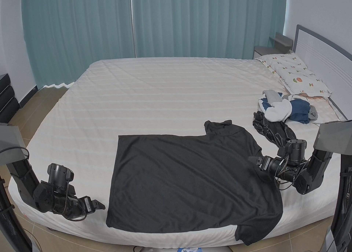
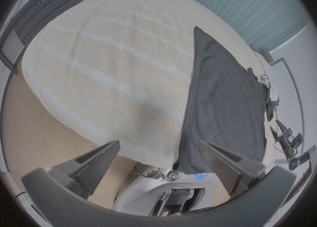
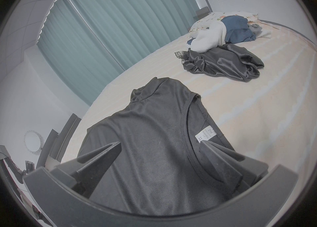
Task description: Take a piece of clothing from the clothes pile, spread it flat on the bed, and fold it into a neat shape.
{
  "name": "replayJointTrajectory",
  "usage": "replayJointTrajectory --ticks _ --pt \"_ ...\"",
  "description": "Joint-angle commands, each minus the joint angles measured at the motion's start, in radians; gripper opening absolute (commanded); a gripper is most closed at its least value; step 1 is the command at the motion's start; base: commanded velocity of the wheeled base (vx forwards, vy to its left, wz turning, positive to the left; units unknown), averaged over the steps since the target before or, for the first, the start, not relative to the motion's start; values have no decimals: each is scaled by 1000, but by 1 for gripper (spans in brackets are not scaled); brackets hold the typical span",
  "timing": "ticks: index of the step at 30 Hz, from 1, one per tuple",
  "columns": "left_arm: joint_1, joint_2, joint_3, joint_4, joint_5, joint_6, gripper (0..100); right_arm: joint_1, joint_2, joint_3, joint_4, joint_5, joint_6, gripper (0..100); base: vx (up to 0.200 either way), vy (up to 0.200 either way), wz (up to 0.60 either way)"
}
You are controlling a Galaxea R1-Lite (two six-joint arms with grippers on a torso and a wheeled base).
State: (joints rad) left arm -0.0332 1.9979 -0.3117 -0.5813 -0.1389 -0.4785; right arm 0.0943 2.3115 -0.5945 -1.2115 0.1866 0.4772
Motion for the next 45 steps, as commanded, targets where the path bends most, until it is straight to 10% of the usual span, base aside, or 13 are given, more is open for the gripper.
replayJointTrajectory --ticks 1,45 --pt "-4 -2 0 -6 1 -2 100 -7 11 -51 9 1 0 100 0 0 0" --pt "-5 4 -38 -9 -1 -100 100 -34 476 -1194 662 -32 -6 100 27 0 0"
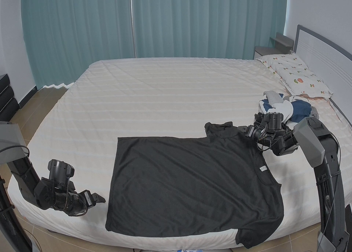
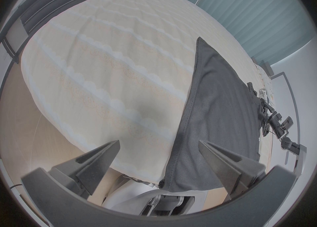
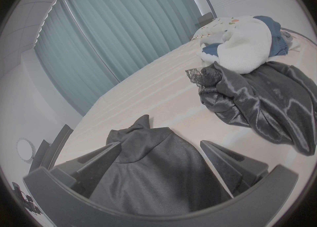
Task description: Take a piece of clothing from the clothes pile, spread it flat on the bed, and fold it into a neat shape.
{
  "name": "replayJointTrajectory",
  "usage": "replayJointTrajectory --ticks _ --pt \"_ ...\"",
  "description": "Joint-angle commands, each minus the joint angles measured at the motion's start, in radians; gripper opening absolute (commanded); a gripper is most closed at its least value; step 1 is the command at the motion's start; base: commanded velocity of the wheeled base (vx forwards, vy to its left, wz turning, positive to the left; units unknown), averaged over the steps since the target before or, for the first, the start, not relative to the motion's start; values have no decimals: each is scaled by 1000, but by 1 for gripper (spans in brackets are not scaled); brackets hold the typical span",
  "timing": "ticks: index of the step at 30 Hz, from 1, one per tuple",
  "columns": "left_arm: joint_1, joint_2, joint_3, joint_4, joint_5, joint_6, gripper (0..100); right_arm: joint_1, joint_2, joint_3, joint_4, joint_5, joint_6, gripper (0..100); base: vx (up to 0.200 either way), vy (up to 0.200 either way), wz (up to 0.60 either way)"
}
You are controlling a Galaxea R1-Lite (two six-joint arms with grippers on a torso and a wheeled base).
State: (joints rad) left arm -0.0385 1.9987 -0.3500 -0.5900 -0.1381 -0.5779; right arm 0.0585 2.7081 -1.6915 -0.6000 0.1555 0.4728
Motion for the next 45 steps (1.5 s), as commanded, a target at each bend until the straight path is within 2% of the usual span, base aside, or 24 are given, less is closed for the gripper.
replayJointTrajectory --ticks 1,2,9,14,22,23,29,33,34,35,45 --pt "0 3 0 -1 0 0 100 1 85 -109 65 1 -2 100 0 0 0" --pt "0 3 0 -1 0 0 100 3 91 -126 77 -2 0 0 0 0 0" --pt "0 5 0 -1 0 1 100 -29 118 -208 66 -5 10 0 0 0 0" --pt "0 5 0 -2 0 1 100 -60 125 -277 46 -42 79 0 0 0 0" --pt "0 3 0 -2 0 1 100 -63 124 -240 34 -31 84 0 0 0 0" --pt "0 3 -1 -2 0 1 100 -59 121 -229 32 -28 81 100 0 0 0" --pt "0 3 0 -2 0 1 100 -36 101 -192 11 -14 58 100 0 0 0" --pt "0 3 0 -2 0 1 100 -34 42 -106 11 87 29 100 0 0 0" --pt "0 3 0 -2 0 1 100 -34 21 -80 16 130 18 100 0 0 0" --pt "0 3 0 -2 0 1 100 -34 18 -80 17 139 12 100 0 0 0" --pt "0 2 0 -2 0 3 100 -9 84 -152 49 142 -5 100 0 0 0"
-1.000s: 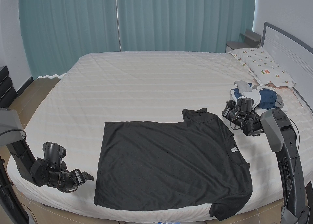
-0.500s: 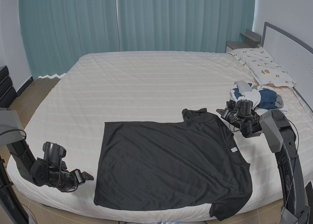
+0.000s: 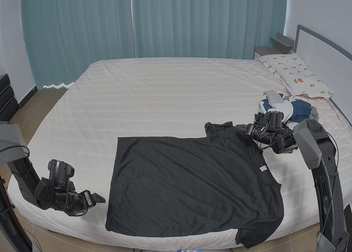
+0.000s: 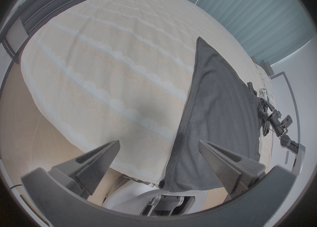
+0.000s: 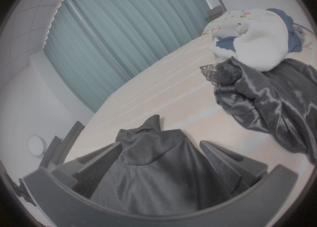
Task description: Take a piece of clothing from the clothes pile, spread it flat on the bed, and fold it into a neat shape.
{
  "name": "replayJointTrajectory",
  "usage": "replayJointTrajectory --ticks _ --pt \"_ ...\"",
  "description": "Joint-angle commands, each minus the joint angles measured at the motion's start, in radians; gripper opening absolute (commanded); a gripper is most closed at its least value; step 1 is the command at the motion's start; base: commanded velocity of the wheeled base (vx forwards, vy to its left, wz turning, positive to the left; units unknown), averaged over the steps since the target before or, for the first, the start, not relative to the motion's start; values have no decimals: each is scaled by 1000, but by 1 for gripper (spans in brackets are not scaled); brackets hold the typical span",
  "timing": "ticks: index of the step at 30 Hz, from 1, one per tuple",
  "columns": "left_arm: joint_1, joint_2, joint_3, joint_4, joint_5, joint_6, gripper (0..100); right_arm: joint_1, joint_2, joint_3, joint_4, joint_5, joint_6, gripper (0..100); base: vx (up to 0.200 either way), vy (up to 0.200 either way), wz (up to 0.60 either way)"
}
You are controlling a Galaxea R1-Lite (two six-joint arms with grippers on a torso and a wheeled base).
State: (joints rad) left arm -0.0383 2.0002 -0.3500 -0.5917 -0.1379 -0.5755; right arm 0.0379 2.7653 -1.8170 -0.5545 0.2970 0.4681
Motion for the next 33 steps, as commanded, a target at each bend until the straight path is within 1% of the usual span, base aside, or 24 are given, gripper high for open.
replayJointTrajectory --ticks 1,6,7,9,10,14,17,21,27,33 --pt "0 0 0 0 0 0 100 13 39 -39 7 -2 0 100 0 0 0" --pt "0 2 0 0 0 0 100 17 77 -90 16 -13 0 100 0 0 0" --pt "0 2 0 0 0 0 100 20 97 -128 38 -30 0 100 0 0 0" --pt "0 2 0 0 0 0 100 20 109 -154 61 -39 -2 100 0 0 0" --pt "0 2 0 0 0 0 100 20 115 -166 71 -42 -2 0 0 0 0" --pt "0 2 0 0 0 0 100 19 123 -183 74 -49 -2 0 0 0 0" --pt "0 2 0 0 0 0 100 16 125 -183 73 -70 -2 0 0 0 0" --pt "0 2 0 0 1 0 100 5 111 -183 61 -72 11 0 0 0 0" --pt "0 0 3 0 1 2 100 -15 106 -183 1 -84 17 0 0 0 0" --pt "0 0 3 0 1 2 100 -16 114 -183 -55 -101 18 0 0 0 0"
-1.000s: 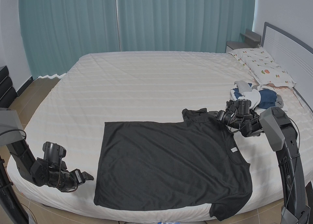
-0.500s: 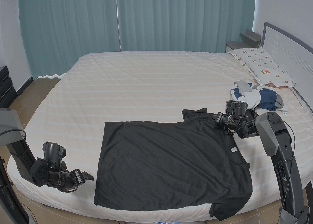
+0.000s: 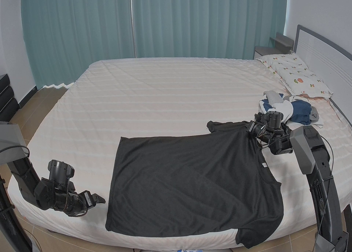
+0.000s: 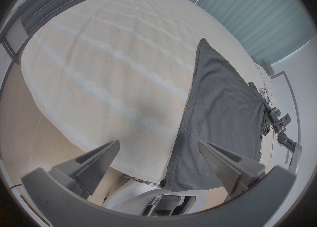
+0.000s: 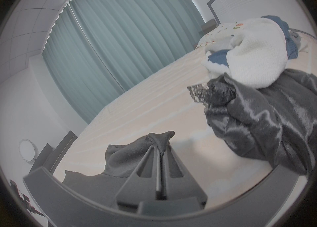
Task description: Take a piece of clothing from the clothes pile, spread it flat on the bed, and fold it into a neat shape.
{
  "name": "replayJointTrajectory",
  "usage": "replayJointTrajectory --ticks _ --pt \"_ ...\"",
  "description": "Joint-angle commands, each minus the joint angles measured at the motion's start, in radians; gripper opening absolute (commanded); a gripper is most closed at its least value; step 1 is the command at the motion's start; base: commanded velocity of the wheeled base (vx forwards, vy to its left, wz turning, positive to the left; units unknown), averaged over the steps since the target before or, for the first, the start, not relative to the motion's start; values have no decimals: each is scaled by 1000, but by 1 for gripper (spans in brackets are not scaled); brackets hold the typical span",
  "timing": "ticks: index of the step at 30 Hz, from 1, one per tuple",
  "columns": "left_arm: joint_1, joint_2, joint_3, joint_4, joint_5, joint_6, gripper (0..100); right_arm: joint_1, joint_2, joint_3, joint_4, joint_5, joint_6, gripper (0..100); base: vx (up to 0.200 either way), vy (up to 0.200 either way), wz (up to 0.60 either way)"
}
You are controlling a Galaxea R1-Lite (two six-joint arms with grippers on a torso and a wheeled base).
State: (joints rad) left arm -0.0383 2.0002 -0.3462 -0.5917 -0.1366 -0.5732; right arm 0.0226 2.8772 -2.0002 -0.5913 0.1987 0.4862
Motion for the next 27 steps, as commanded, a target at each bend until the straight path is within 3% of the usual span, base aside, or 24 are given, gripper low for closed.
replayJointTrajectory --ticks 1,4,5,8,16,21,24,25,27 --pt "0 0 -1 0 0 -1 100 -1 5 0 -19 -2 0 0 0 0 0" --pt "0 -3 -1 0 0 -1 100 -1 8 0 -21 -5 0 0 0 0 0" --pt "0 -3 -1 0 0 -1 100 -1 10 0 -21 -5 0 100 0 0 0" --pt "0 -3 -1 0 -1 -1 100 -1 13 0 -30 -10 0 100 0 0 0" --pt "0 -32 3 1 0 -4 100 -24 -53 43 -59 -105 -15 100 0 0 0" --pt "-3 -164 13 12 -1 -10 100 -49 -332 546 -262 -61 -18 100 0 0 0" --pt "-29 -195 24 12 0 -11 100 -47 -457 778 -366 -36 -18 100 0 0 0" --pt "-29 -195 24 12 0 -11 100 -47 -457 778 -366 -36 -18 100 0 0 0" --pt "-57 -202 39 10 0 -5 100 -44 -608 1035 -447 7 -18 100 0 0 0"
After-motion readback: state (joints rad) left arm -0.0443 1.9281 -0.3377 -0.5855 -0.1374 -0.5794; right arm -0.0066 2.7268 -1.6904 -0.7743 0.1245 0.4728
